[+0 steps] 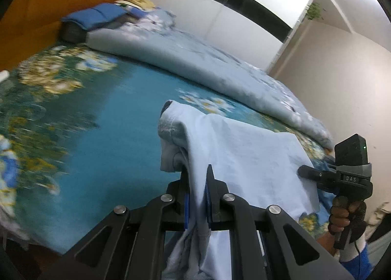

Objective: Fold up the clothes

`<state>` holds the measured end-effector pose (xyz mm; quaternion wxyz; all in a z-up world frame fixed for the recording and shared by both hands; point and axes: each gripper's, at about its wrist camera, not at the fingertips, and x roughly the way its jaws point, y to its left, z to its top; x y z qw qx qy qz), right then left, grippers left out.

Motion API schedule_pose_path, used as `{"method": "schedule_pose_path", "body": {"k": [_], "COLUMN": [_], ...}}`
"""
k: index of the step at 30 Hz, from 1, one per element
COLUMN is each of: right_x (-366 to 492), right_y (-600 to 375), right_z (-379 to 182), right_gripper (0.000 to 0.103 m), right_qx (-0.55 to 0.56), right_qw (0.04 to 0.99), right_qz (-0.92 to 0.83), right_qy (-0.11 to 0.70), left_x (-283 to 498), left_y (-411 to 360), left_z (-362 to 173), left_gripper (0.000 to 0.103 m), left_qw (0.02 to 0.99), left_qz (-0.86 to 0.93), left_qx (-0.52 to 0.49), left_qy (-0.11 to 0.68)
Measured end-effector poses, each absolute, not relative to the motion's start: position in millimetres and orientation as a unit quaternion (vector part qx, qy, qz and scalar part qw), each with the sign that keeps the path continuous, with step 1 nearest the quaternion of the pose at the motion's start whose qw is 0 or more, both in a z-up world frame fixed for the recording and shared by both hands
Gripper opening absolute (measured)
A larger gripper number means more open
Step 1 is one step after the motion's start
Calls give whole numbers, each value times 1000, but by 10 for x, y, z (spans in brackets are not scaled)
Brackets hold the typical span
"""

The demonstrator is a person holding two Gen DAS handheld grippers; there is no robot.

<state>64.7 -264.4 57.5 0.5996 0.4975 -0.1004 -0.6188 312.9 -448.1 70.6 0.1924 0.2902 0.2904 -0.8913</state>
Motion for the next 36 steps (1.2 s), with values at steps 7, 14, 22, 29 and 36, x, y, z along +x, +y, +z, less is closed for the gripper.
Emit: {"method": "schedule_pose_path", "body": {"k": [7, 14, 22, 29, 36], "right_x": [794, 819, 635, 544, 500], "right_y": [-3853, -4921, -5858, -6410, -6652], "right_z": [373, 201, 14, -113, -418], "right_gripper": [7, 7, 7, 7, 7], "right_qx": [522, 518, 522, 532, 554], "right_qw": [620, 637, 629, 624, 604], "right_qz": [-583, -571, -576, -572, -573], "right_qy": [-61, -3, 5, 20, 27], "left_x": [3441, 3359, 3187, 3114, 3108], "left_y": [-5424, -6252, -7098, -7530, -7849], "left_z": [525, 420, 365, 256, -254], "left_gripper": [11, 11, 11, 11, 11], "left_qw": [257, 298, 322, 344, 355], "left_qz": [-869, -852, -841, -828, -803], "left_qx": [318, 345, 352, 371, 387], "left_qy": [279, 257, 255, 243, 283]}}
